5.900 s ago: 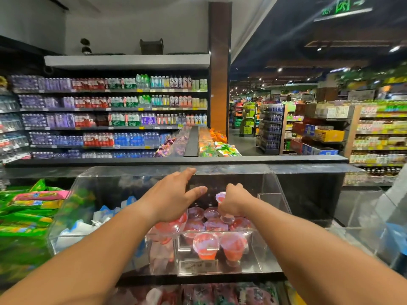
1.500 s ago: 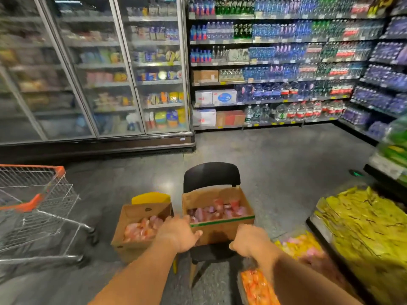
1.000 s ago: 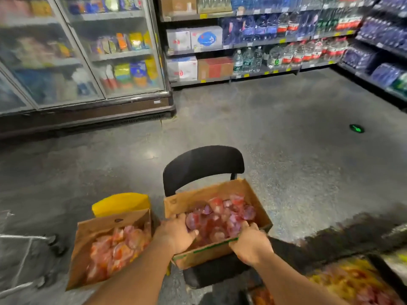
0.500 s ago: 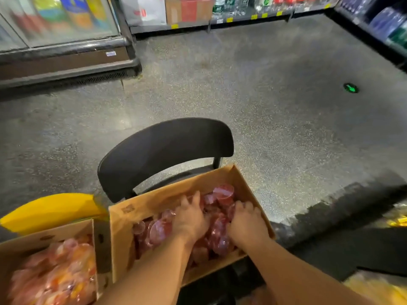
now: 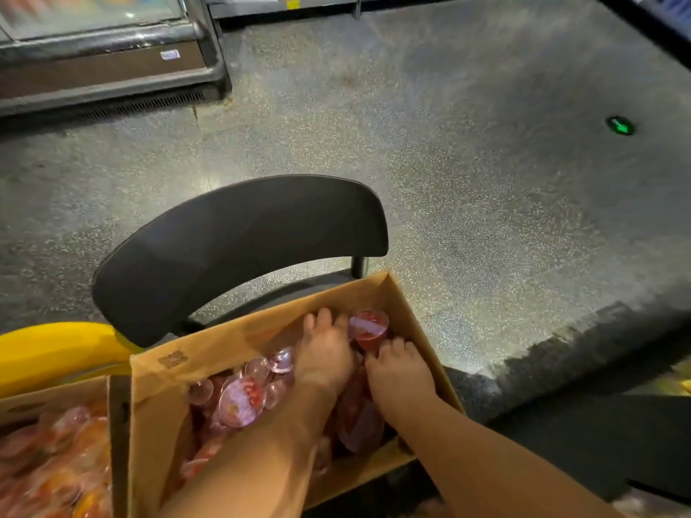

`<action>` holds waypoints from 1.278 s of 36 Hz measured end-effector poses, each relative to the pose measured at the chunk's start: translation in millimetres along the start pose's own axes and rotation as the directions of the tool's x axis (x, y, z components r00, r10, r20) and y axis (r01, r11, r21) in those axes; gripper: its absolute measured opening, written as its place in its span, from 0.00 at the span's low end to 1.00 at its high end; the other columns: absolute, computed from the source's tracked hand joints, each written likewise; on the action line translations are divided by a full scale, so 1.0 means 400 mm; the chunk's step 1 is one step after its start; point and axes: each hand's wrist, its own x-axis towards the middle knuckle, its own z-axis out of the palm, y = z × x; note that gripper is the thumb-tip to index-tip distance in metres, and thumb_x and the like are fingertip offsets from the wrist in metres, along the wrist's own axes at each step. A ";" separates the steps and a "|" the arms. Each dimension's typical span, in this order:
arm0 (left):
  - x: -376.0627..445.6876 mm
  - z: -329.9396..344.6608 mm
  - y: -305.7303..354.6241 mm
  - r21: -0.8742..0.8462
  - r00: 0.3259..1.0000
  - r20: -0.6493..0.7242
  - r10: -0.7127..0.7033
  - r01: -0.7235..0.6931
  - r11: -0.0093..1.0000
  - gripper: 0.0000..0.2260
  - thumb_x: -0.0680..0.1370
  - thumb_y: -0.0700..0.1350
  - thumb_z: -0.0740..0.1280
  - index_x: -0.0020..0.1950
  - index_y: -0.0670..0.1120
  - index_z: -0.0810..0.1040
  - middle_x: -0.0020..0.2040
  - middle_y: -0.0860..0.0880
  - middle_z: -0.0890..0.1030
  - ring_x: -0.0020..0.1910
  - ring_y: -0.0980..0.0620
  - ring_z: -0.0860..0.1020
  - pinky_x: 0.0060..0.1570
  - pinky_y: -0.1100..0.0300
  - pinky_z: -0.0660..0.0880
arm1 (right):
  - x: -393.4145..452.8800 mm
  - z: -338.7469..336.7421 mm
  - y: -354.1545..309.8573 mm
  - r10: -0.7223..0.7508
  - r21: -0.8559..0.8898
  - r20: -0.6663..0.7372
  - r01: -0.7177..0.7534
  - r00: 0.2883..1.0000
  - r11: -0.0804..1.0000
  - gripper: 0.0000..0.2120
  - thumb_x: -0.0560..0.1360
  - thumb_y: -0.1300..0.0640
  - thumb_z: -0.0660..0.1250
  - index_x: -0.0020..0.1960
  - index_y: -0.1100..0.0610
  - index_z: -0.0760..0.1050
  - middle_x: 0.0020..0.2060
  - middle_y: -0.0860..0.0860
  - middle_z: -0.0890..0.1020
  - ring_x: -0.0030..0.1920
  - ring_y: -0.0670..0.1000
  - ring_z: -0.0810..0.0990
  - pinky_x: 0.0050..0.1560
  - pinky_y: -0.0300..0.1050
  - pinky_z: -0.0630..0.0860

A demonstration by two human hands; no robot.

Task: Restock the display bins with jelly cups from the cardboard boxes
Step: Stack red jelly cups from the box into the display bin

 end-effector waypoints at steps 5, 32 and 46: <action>0.023 -0.023 0.045 0.034 0.990 0.119 0.078 -0.082 0.996 0.25 0.77 0.55 0.61 0.75 0.56 0.66 0.68 0.47 0.70 0.68 0.43 0.68 0.63 0.49 0.72 | -0.019 -0.004 0.019 -0.034 -0.039 -0.035 0.032 0.999 0.999 0.19 0.68 0.59 0.51 0.34 0.61 0.81 0.32 0.59 0.78 0.35 0.60 0.76 0.39 0.51 0.74; -0.085 -0.202 0.044 0.069 0.990 -0.016 0.140 -0.138 0.988 0.20 0.85 0.58 0.50 0.62 0.54 0.80 0.58 0.51 0.81 0.63 0.47 0.76 0.61 0.53 0.72 | -0.215 -0.233 0.088 0.070 0.220 -0.109 -0.045 0.992 0.975 0.26 0.74 0.47 0.65 0.69 0.57 0.66 0.62 0.54 0.74 0.61 0.56 0.69 0.65 0.54 0.66; -0.383 -0.697 0.147 0.345 0.880 -0.169 0.443 -0.368 0.863 0.14 0.86 0.50 0.52 0.54 0.52 0.77 0.48 0.50 0.80 0.53 0.47 0.78 0.48 0.49 0.77 | -0.585 -0.651 0.082 0.392 0.409 -0.277 -0.262 0.877 0.874 0.20 0.77 0.41 0.57 0.61 0.52 0.73 0.57 0.52 0.76 0.60 0.55 0.69 0.66 0.54 0.65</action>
